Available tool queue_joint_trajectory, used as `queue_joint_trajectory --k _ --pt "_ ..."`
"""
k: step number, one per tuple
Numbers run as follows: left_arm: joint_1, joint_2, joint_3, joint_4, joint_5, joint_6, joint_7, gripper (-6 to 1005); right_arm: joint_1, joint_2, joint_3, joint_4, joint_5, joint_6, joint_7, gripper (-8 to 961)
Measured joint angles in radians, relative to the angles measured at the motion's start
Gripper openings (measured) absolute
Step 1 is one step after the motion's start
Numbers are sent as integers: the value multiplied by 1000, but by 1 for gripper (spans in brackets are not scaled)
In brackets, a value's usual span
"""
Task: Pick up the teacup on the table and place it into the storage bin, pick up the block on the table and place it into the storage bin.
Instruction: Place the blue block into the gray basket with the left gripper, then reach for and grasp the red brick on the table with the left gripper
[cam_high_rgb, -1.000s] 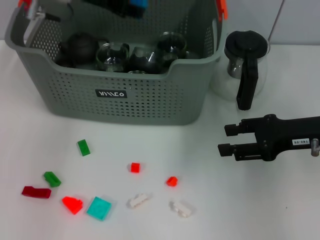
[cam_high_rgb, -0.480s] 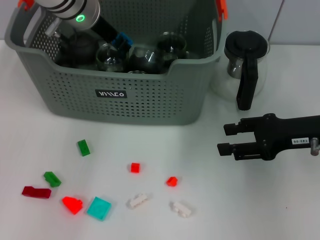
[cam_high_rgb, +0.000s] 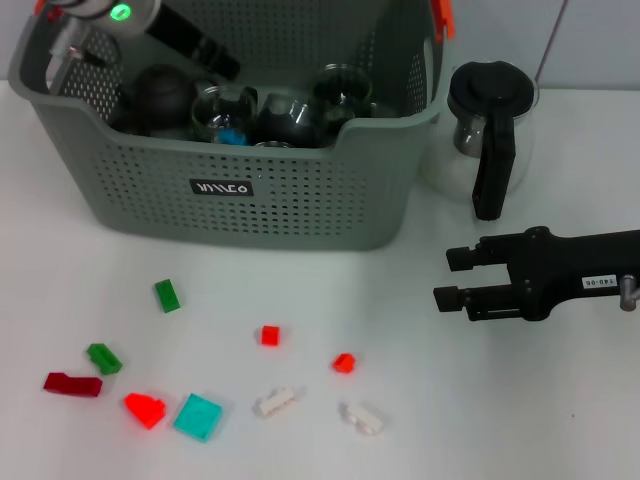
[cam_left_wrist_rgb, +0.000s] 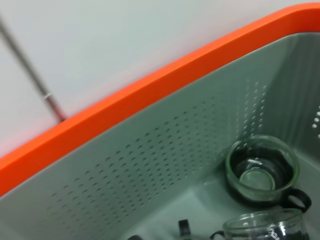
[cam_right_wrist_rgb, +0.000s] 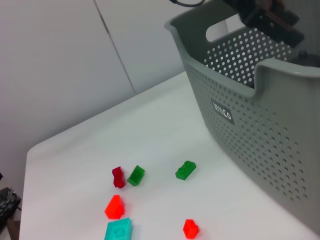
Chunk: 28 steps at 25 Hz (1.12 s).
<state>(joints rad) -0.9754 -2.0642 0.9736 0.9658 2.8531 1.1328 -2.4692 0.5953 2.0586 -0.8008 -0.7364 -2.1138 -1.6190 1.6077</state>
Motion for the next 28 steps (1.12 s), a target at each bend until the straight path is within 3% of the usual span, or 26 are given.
queue_joint_trajectory --k 5,7,9,13,18,22,28 --pt "87 -8 -33 180 -88 91 0 581 -1 0 0 0 -1 -2 0 699" --pt "138 -12 -80 279 -199 165 38 628 -2 0 0 0 -1 -6 0 699" --pt "173 -2 -135 337 -326 272 87 674 -2 0 0 0 -1 -9 0 699" --pt "219 29 -286 366 -522 505 194 672 -2 0 0 0 -2 -12 0 700" --pt "277 39 -438 357 -627 776 372 667 -1 0 -1 0 -2 -13 0 700" --pt "350 31 -418 360 -591 895 458 662 0 0 -2 0 -2 -15 0 699" --pt "419 -15 -287 380 -410 892 496 661 0 0 -2 -1 -2 -15 -1 700"
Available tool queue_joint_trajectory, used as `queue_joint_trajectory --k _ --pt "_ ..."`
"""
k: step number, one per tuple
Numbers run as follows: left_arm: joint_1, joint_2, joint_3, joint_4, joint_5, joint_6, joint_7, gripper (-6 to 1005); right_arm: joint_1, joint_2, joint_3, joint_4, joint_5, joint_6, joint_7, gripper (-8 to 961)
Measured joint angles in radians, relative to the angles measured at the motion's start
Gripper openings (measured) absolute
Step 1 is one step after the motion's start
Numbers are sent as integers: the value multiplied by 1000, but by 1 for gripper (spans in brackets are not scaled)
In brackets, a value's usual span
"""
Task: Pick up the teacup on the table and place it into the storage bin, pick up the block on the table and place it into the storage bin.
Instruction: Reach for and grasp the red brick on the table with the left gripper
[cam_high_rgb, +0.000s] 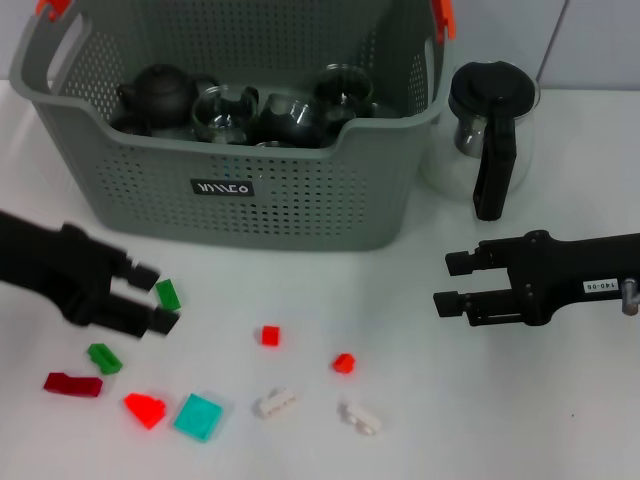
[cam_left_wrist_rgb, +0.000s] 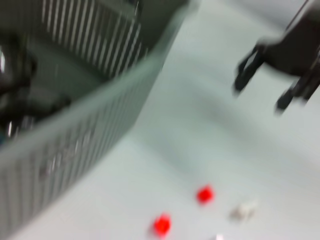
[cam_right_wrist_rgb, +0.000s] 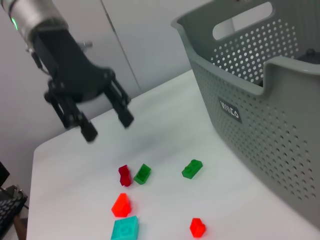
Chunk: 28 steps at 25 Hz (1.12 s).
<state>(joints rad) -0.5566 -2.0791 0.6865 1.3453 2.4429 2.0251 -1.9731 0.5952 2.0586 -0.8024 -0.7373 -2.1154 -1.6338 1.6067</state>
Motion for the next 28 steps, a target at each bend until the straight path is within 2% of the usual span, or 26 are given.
queue_joint_trajectory --k 5,9,14,19,28 --pt "-3 -22 47 21 154 -34 -30 660 0 0 0 1 0 0 -4 700" --pt "-15 -28 71 50 246 -55 -76 659 0 0 0 5 0 1 -7 701" --pt "-16 -39 179 74 385 -97 -139 657 0 0 -6 5 0 1 -8 701" --pt "-8 -43 287 96 414 -117 -193 657 -2 0 -9 3 -1 5 -9 700" --pt "1 -44 451 116 417 -172 -175 657 2 -3 -9 2 -18 9 -11 700"
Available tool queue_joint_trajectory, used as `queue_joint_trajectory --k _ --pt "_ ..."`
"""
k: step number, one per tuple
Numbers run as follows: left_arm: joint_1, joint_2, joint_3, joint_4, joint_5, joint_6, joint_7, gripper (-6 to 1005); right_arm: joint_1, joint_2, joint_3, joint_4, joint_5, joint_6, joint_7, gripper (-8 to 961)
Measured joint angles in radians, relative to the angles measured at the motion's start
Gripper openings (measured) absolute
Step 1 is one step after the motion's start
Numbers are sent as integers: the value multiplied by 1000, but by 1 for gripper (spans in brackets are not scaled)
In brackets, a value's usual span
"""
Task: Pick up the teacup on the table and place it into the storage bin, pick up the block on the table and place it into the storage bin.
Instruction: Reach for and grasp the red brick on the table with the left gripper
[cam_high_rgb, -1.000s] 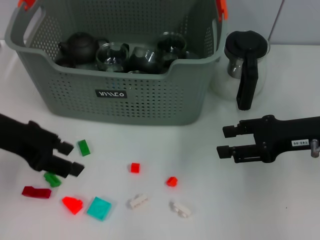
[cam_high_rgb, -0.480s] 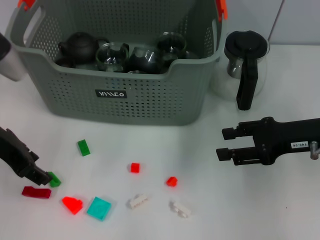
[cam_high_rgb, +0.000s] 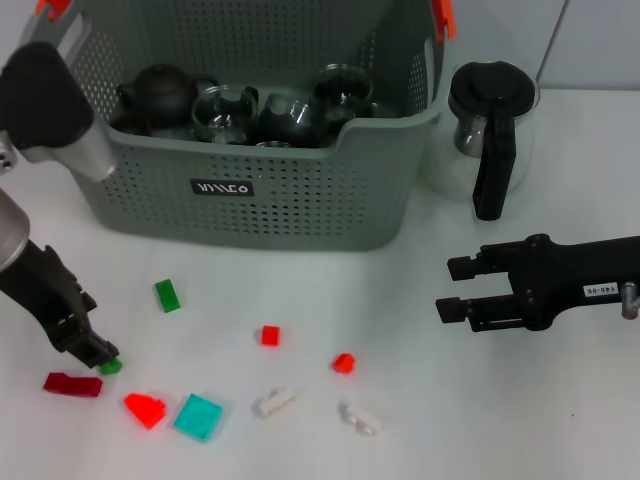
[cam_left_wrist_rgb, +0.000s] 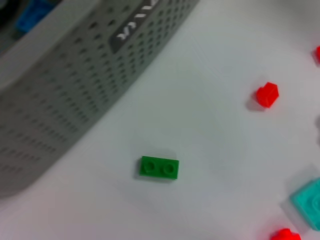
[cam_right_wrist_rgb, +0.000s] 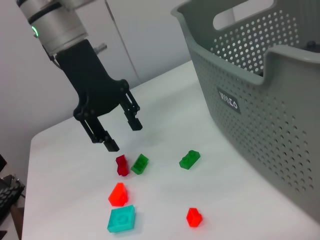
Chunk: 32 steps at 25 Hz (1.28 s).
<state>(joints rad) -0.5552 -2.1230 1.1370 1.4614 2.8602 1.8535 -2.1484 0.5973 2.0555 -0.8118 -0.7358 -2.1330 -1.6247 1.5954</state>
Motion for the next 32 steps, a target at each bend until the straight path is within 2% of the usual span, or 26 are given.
queue_joint_trajectory --k 9,13,18,24,28,32 --pt "-46 34 27 -156 3 0 -64 658 0 0 0 0 -1 4 0 699" --pt "-64 52 18 -224 3 -3 -147 658 1 0 0 -1 -1 5 0 699" --pt "-73 58 -2 -239 2 -3 -312 658 2 0 0 2 -1 5 -9 701" --pt "-94 73 -94 -277 0 -12 -555 658 7 0 0 2 -4 6 -9 699" --pt "-96 82 -180 -310 -1 -14 -620 622 9 0 0 1 -5 6 -9 700" --pt "-87 83 -220 -324 -1 -18 -643 567 13 0 0 4 -7 6 -9 701"
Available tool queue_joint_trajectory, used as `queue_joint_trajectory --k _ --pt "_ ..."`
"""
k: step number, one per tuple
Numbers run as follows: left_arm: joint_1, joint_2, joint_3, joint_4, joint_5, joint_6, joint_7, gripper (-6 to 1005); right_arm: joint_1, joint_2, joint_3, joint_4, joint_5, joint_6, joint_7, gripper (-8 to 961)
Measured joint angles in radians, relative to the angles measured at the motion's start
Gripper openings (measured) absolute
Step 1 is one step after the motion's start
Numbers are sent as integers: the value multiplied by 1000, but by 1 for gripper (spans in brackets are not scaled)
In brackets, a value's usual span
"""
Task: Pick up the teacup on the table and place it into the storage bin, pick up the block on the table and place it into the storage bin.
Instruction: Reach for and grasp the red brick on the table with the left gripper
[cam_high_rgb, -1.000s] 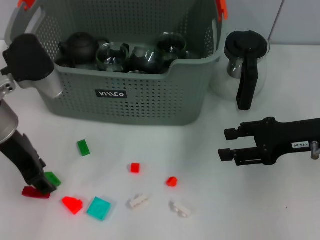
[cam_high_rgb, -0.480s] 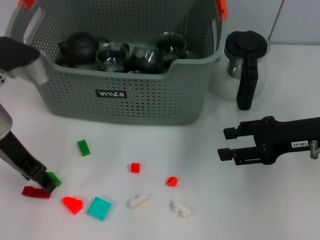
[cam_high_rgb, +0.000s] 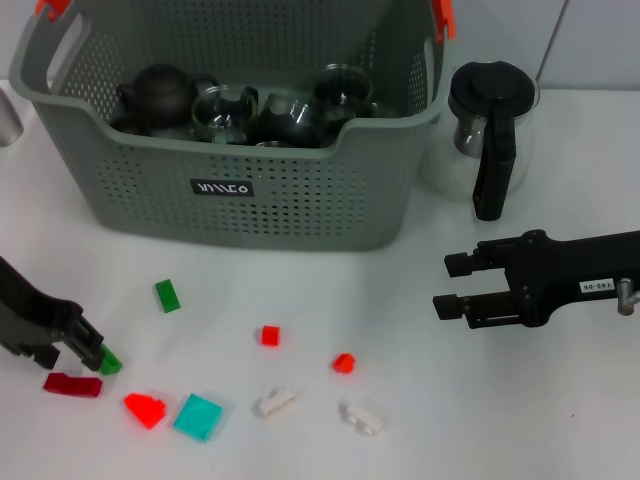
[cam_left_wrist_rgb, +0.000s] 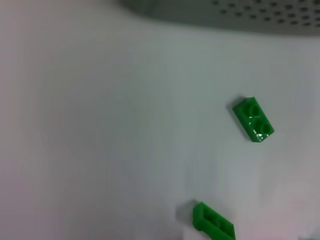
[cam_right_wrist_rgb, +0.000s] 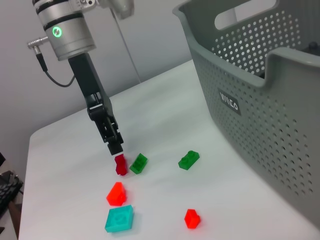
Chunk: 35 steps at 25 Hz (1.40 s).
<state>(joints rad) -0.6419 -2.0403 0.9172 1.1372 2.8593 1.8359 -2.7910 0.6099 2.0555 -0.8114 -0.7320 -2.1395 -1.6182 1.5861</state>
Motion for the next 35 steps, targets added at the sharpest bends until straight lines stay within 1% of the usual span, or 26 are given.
queue_joint_trajectory --k 6,11,17,21,35 --pt "6 8 -45 -70 1 -20 -9 563 6 0 0 0 -2 0 0 701" --pt "14 18 -73 -102 2 -48 3 562 9 0 0 -2 -15 0 0 700" --pt "20 27 -64 -105 3 -50 43 561 10 0 0 -1 -16 4 0 700" --pt "22 26 -49 -107 3 -50 95 560 10 0 0 1 -16 9 0 700" --pt "17 26 -38 -144 3 -54 70 557 6 0 0 2 -16 11 0 700"
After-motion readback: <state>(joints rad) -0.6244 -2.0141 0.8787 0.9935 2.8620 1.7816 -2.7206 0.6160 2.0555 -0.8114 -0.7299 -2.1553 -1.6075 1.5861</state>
